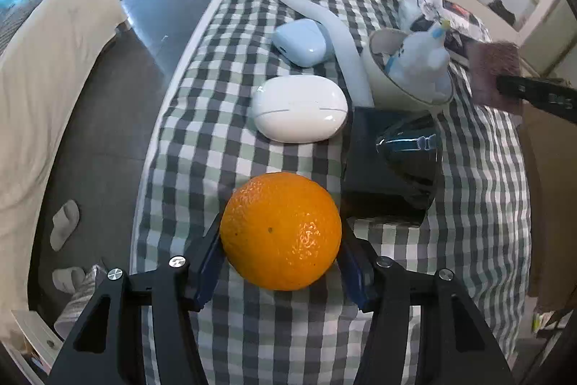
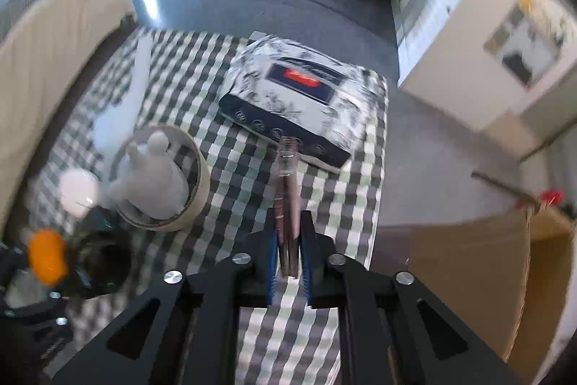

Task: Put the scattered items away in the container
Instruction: 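Grasp the pink notebook with the right gripper while the left grasps the orange, then carry the notebook and orange into the box and open both grippers, then move both grippers back over the table, then grasp the black glossy jar with the left gripper while the right grasps the white bunny figurine, then carry the bunny figurine toward the box while the left gripper releases the black jar, then lower the bunny figurine into the box and open the right gripper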

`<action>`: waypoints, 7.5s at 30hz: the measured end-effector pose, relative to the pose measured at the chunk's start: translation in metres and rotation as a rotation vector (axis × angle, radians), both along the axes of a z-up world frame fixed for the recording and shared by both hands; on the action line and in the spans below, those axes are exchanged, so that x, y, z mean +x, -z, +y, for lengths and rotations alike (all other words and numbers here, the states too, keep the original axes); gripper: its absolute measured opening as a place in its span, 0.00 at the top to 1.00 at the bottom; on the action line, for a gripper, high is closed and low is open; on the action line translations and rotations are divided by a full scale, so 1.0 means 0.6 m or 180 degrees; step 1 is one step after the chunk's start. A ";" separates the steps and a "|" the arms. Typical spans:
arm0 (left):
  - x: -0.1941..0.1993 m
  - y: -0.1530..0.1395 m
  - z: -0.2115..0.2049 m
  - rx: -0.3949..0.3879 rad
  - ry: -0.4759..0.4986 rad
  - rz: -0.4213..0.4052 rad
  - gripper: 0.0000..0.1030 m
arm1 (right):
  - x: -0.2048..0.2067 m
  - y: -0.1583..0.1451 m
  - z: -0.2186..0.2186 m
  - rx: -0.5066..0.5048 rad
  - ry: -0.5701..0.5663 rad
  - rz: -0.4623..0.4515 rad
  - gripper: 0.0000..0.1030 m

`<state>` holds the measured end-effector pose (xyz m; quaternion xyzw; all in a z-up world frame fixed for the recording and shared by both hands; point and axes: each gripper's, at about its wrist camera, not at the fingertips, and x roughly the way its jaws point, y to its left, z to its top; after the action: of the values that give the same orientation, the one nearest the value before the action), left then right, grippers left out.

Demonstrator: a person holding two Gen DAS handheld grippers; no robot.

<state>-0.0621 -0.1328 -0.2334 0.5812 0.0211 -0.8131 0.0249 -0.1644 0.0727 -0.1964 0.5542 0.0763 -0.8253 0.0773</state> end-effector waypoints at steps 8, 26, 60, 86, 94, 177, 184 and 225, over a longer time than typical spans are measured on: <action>0.013 -0.038 0.005 -0.0002 -0.0028 0.0078 0.44 | 0.030 -0.025 0.050 -0.0479 0.0276 -0.0211 0.90; 0.014 -0.152 0.116 0.0040 0.0424 0.0275 0.44 | 0.113 -0.114 0.085 -0.0839 0.0386 -0.0229 0.90; 0.001 -0.155 0.669 0.0074 0.2215 0.0172 0.42 | 0.256 -0.084 0.538 -0.0589 0.2016 -0.0274 0.90; -0.013 -0.276 0.422 0.0135 0.1422 0.0777 0.07 | 0.209 -0.220 0.436 -0.0500 0.1572 0.0086 0.38; -0.017 -0.183 0.178 -0.0283 0.0447 0.0420 0.04 | 0.129 -0.201 0.236 -0.0701 0.0773 0.0097 0.38; -0.027 -0.209 0.129 0.0285 0.0435 0.0722 0.57 | 0.039 -0.179 0.049 -0.1213 0.0136 0.0127 0.58; -0.027 -0.306 0.284 0.0376 0.1036 0.0879 0.80 | 0.115 -0.293 0.208 -0.1020 0.0618 0.0441 0.58; 0.044 -0.217 0.517 0.0203 0.1618 0.0546 0.08 | 0.261 -0.165 0.498 -0.0924 0.1949 -0.0066 0.34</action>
<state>-0.0355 0.1773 -0.1033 0.4972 -0.0979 -0.8385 -0.2002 -0.0077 0.3713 -0.0976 0.5429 -0.2128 -0.8068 -0.0953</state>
